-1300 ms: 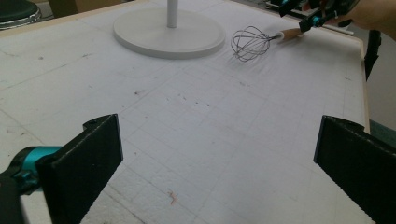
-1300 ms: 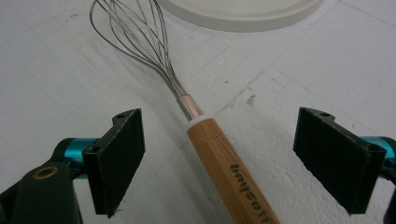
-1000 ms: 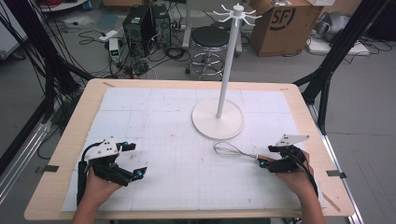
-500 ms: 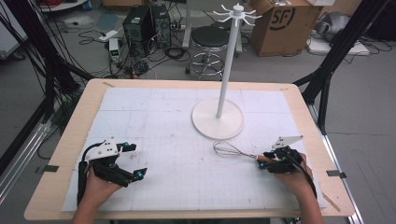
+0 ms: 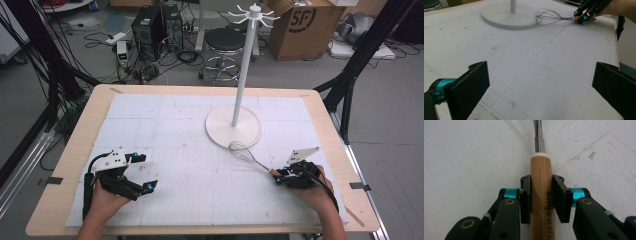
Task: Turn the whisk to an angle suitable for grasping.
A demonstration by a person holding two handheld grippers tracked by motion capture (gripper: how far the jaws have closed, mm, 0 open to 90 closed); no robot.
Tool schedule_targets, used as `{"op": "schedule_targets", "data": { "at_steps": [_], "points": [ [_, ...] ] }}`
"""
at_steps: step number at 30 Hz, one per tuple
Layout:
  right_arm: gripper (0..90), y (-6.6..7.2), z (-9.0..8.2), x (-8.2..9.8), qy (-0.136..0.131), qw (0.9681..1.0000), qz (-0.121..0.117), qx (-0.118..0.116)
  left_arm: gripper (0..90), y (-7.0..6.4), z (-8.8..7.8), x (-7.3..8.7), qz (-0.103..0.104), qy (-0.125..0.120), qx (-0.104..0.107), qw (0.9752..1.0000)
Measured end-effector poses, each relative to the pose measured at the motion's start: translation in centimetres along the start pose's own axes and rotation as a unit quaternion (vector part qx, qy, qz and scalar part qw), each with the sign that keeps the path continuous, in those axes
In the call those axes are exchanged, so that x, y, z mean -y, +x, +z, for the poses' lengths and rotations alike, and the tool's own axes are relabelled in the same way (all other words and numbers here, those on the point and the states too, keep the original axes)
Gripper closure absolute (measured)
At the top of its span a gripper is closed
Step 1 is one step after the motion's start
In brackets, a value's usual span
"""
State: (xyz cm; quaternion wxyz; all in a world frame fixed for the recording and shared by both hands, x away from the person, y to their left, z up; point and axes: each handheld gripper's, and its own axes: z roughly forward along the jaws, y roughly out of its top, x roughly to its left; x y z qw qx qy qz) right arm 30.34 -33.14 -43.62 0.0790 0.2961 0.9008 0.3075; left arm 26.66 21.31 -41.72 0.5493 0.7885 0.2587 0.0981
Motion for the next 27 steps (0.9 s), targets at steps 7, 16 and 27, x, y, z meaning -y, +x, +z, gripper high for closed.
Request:
{"op": "schedule_targets", "data": {
  "at_steps": [7,16,27],
  "points": [
    [70.3,1.3,0.8,-0.9,-0.002,0.9995,-0.029,-0.012,1.8,0.0,0.1,0.0,0.002,0.002,0.0,1.0],
    [70.2,3.9,2.6,-3.3,-0.001,0.997,-0.068,-0.036,1.8,0.0,0.1,0.0,0.003,0.002,0.0,1.0],
    [54.0,4.9,3.0,-3.9,-0.022,0.9968,-0.068,-0.035,1.8,-0.1,0.1,0.2,0.002,0.008,0.005,1.0]
  ]
}}
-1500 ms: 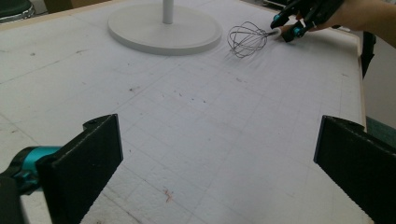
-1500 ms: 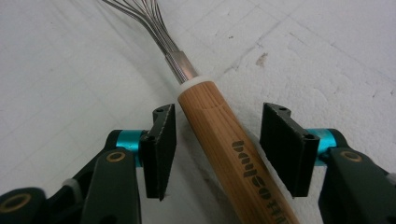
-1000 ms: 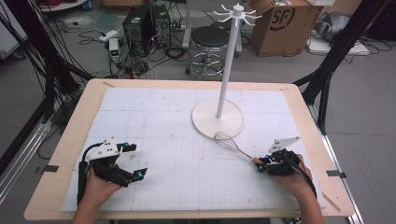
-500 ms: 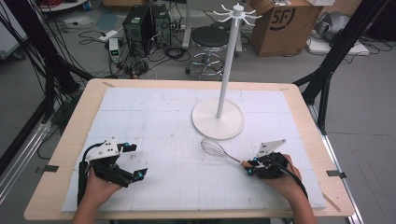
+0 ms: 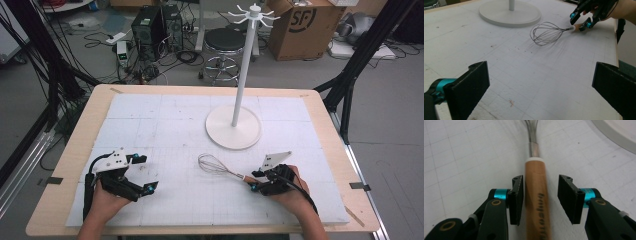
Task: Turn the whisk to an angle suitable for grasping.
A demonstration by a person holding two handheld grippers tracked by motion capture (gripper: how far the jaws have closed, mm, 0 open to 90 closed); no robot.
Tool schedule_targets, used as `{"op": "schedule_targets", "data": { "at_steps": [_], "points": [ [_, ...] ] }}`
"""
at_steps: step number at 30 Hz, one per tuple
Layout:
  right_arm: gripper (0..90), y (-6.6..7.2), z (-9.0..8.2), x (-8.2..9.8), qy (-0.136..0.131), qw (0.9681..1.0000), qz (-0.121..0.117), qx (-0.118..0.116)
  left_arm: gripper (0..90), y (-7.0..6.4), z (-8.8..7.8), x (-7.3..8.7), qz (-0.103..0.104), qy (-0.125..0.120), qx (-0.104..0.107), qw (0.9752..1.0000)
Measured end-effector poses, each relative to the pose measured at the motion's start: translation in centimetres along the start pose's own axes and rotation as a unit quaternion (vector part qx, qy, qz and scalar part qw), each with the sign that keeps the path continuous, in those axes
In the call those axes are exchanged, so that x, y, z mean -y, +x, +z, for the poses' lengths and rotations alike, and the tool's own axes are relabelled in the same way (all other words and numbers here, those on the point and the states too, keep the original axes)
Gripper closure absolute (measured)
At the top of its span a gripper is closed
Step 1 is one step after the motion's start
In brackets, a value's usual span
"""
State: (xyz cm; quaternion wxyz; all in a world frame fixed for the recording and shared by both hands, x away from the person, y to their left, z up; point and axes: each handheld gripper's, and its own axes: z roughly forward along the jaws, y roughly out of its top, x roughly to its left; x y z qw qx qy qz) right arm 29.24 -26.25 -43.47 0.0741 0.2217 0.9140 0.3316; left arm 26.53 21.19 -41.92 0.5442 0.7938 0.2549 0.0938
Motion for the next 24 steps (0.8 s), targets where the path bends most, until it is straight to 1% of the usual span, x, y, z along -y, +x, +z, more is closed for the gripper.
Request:
{"op": "schedule_targets", "data": {
  "at_steps": [2,4,7,8,10,12,13,17,18,20,22,24],
  "points": [
    [54.0,-0.1,-0.3,0.5,-0.004,1.0,0.004,-0.002,1.8,0.0,0.0,0.0,0.0,0.0,0.001,1.0],
    [54.0,-0.2,-0.6,1.1,0.003,0.9999,0.012,-0.001,1.8,0.1,-0.1,0.0,-0.001,-0.003,0.001,1.0],
    [55.7,-0.4,-0.9,2.0,0.005,0.9998,0.018,-0.001,1.8,0.1,-0.2,0.0,-0.002,-0.005,0.0,1.0],
    [59.0,-0.4,-1.1,2.2,-0.001,0.9999,0.015,-0.001,1.8,0.1,-0.2,0.0,-0.002,-0.005,0.0,1.0],
    [69.0,-0.3,-1.3,2.4,0.0,0.9999,0.011,-0.008,1.7,0.1,-0.1,0.0,-0.001,-0.002,0.003,1.0],
    [69.4,-0.2,-1.3,2.4,-0.001,1.0,0.003,-0.002,1.7,0.1,0.0,0.1,-0.003,-0.002,0.002,1.0],
    [69.6,-0.1,-1.2,2.3,-0.001,1.0,-0.005,-0.002,1.8,0.1,0.1,0.1,-0.002,0.0,0.004,1.0],
    [69.8,0.3,-0.9,1.9,0.0,0.9998,-0.019,0.001,1.8,0.1,0.2,0.0,-0.001,0.001,0.003,1.0],
    [69.8,0.3,-0.8,1.7,0.0,0.9997,-0.023,0.001,1.8,0.1,0.2,0.0,-0.002,0.0,0.003,1.0],
    [70.0,0.5,-0.7,1.4,0.004,0.9998,-0.021,-0.001,1.8,0.0,0.2,0.0,-0.002,0.0,0.007,1.0],
    [70.0,0.6,-0.5,1.1,0.006,0.9995,-0.031,-0.004,1.8,0.0,0.4,0.1,-0.003,0.002,0.01,0.9999],
    [70.0,0.8,-0.1,0.6,0.009,0.9993,-0.036,-0.006,1.8,0.0,0.4,0.1,-0.005,0.004,0.008,0.9999]
  ]
}}
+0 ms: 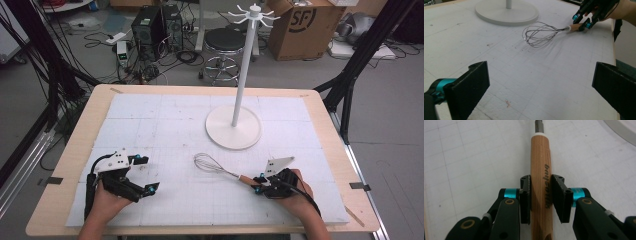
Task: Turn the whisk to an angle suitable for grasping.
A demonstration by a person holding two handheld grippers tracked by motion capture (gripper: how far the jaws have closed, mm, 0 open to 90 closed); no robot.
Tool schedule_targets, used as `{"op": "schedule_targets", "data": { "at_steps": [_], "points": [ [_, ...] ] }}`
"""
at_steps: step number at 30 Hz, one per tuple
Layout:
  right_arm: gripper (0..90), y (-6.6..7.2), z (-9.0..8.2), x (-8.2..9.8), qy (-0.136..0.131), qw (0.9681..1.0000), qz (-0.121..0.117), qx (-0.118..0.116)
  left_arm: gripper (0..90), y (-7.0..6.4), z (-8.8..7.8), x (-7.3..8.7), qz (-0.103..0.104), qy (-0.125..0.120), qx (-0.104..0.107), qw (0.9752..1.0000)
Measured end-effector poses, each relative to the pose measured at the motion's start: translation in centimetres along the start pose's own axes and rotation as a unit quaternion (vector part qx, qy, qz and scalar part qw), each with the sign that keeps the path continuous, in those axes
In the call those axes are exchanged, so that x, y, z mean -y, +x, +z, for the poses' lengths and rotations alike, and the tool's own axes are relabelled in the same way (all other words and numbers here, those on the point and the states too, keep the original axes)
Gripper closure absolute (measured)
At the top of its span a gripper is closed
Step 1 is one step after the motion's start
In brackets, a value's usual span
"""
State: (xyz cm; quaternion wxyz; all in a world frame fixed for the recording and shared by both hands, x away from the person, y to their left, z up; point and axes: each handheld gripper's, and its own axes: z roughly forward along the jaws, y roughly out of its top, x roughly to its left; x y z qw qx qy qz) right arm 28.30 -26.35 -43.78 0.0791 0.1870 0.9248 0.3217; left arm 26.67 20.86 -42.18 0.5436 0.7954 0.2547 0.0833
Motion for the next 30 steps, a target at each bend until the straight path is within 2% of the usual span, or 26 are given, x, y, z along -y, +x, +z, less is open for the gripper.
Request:
{"op": "schedule_targets", "data": {
  "at_steps": [4,8,13,14,17,25,30],
  "points": [
    [70.1,0.3,1.0,-1.6,0.004,0.9998,-0.018,-0.003,1.8,0.1,0.0,0.0,0.0,0.0,-0.001,1.0],
    [70.0,0.8,2.2,-3.6,-0.004,0.9993,-0.035,-0.015,1.8,0.1,-0.1,0.0,-0.002,-0.003,-0.001,1.0],
    [70.0,1.7,4.2,-6.0,-0.009,0.9975,-0.063,-0.03,1.8,0.0,-0.1,0.0,0.002,-0.005,-0.001,1.0],
    [70.0,1.7,4.2,-6.0,-0.009,0.9975,-0.063,-0.03,1.8,0.0,-0.1,0.0,0.002,-0.005,-0.001,1.0],
    [70.0,2.4,5.4,-7.5,-0.007,0.9963,-0.077,-0.039,1.8,0.0,-0.2,0.0,0.0,-0.005,0.0,1.0],
    [69.9,3.5,7.5,-9.7,-0.005,0.9939,-0.098,-0.051,1.8,0.1,-0.2,0.0,0.0,-0.007,-0.001,1.0],
    [67.3,3.6,7.7,-9.7,-0.005,0.9941,-0.093,-0.055,1.8,0.1,-0.3,0.0,-0.002,-0.006,-0.001,1.0]
  ]
}}
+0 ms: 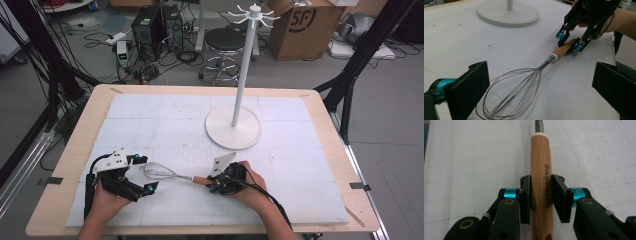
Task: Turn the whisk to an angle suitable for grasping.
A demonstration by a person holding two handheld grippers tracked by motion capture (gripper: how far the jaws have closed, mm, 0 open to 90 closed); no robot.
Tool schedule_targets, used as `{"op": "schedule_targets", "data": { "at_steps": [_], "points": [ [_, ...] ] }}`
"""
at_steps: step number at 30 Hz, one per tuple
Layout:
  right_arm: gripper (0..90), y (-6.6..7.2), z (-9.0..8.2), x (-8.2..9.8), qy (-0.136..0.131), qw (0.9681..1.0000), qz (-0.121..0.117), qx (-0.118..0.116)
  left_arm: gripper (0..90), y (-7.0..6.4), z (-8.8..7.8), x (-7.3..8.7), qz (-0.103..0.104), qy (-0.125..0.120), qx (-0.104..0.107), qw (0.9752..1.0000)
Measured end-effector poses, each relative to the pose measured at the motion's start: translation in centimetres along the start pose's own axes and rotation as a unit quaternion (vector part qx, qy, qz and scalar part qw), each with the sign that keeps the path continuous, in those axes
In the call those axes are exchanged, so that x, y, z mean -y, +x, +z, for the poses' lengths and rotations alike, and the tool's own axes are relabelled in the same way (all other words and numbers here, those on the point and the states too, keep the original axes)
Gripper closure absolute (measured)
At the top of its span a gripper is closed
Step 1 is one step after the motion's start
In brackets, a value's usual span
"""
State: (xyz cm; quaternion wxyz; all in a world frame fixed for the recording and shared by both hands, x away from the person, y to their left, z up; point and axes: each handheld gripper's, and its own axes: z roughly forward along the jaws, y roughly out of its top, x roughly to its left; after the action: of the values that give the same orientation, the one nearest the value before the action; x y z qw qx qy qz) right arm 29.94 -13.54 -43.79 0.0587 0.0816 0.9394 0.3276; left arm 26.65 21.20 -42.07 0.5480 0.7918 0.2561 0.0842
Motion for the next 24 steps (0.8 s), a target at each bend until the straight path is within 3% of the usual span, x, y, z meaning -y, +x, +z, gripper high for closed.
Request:
{"op": "schedule_targets", "data": {
  "at_steps": [8,10,16,24],
  "points": [
    [54.1,0.5,-1.2,1.2,0.006,0.9999,0.004,0.014,1.8,-0.1,-0.2,0.0,-0.001,-0.004,-0.003,1.0],
    [51.6,0.3,-1.9,2.6,0.0,0.9995,0.024,0.019,1.8,-0.1,-0.2,0.0,0.0,-0.003,-0.003,1.0],
    [50.4,-0.3,-3.1,4.4,-0.009,0.9978,0.056,0.034,1.8,-0.2,0.1,0.0,0.001,0.0,0.0,1.0],
    [50.2,-1.3,-3.2,4.9,-0.013,0.9955,0.078,0.054,1.8,-0.2,0.1,0.0,0.0,0.002,0.0,1.0]
  ]
}}
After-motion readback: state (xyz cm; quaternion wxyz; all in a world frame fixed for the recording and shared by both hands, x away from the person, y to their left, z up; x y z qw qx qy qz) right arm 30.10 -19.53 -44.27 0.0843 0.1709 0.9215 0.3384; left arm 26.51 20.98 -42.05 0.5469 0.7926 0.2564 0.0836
